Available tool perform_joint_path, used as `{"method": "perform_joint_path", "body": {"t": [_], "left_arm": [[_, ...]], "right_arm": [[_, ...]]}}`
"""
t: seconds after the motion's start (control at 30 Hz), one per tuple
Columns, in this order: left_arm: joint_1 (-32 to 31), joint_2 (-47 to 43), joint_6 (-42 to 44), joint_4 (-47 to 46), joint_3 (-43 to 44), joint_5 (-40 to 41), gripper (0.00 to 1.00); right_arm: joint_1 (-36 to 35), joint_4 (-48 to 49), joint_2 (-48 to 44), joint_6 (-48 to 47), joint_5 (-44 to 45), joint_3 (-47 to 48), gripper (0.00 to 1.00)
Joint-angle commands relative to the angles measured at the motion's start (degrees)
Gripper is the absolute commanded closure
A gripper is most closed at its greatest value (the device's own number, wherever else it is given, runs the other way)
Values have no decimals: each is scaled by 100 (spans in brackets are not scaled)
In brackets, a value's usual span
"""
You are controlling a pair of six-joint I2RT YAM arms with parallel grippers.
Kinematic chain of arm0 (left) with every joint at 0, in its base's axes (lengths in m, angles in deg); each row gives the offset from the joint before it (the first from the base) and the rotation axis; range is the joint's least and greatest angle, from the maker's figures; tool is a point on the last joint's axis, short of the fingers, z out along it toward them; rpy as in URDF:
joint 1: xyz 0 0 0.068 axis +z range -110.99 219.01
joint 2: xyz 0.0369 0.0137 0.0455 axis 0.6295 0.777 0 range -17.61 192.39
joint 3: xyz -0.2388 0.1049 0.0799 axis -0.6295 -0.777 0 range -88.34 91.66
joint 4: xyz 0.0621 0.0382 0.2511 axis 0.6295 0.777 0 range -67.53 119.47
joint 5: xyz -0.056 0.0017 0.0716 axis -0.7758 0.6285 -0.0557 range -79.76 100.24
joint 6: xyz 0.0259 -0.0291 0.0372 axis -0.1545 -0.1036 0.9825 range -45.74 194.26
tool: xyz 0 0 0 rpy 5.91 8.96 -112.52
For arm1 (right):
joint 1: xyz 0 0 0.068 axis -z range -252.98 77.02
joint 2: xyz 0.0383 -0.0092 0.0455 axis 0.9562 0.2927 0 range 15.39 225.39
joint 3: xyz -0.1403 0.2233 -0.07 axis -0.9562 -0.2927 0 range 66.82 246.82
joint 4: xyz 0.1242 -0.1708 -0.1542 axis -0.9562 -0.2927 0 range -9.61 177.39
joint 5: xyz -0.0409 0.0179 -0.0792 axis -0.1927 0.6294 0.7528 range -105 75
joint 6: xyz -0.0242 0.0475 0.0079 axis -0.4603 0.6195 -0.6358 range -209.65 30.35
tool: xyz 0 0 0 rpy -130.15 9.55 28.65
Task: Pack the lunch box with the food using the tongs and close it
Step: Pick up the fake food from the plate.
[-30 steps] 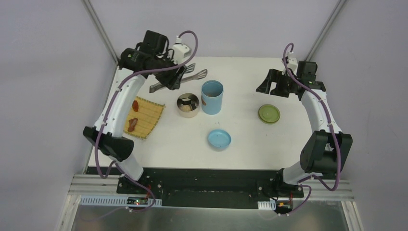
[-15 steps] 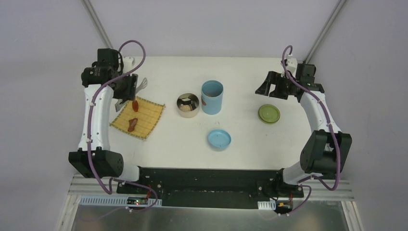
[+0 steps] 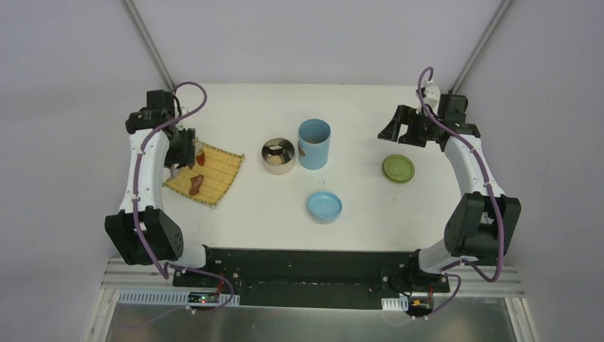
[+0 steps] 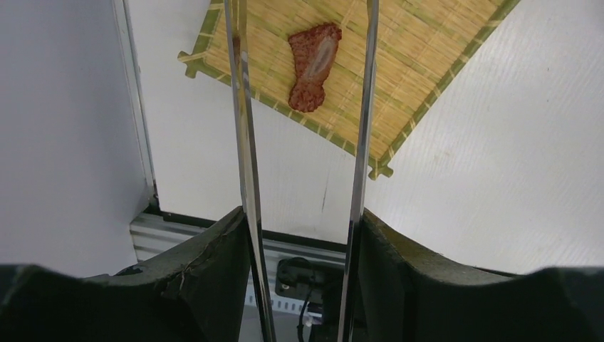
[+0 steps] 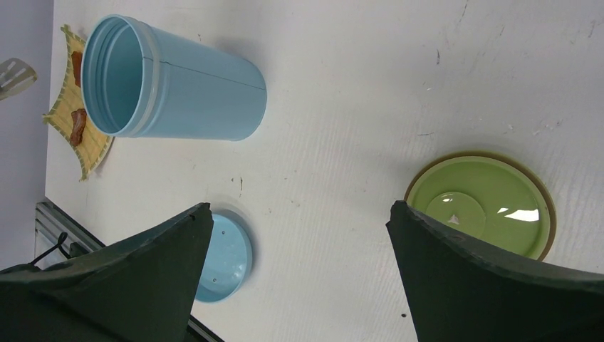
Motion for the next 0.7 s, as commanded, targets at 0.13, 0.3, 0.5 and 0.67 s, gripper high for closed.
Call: {"method": "perform_joint_path", "body": {"t": [0.13, 0.3, 0.5, 0.67], "left_arm": [[21, 673, -327, -534, 185, 53, 49], [-44, 1022, -302, -609, 291, 149, 50], [-43, 1310, -268, -652, 317, 231, 51], [-89, 1448, -220, -651, 307, 76, 55]], "right_arm": [[26, -15, 16, -34, -34, 311, 2], [26, -49, 76, -25, 18, 402, 2], [26, -63, 107, -11, 40, 422, 2], [26, -75, 117, -6, 61, 426, 2]]}}
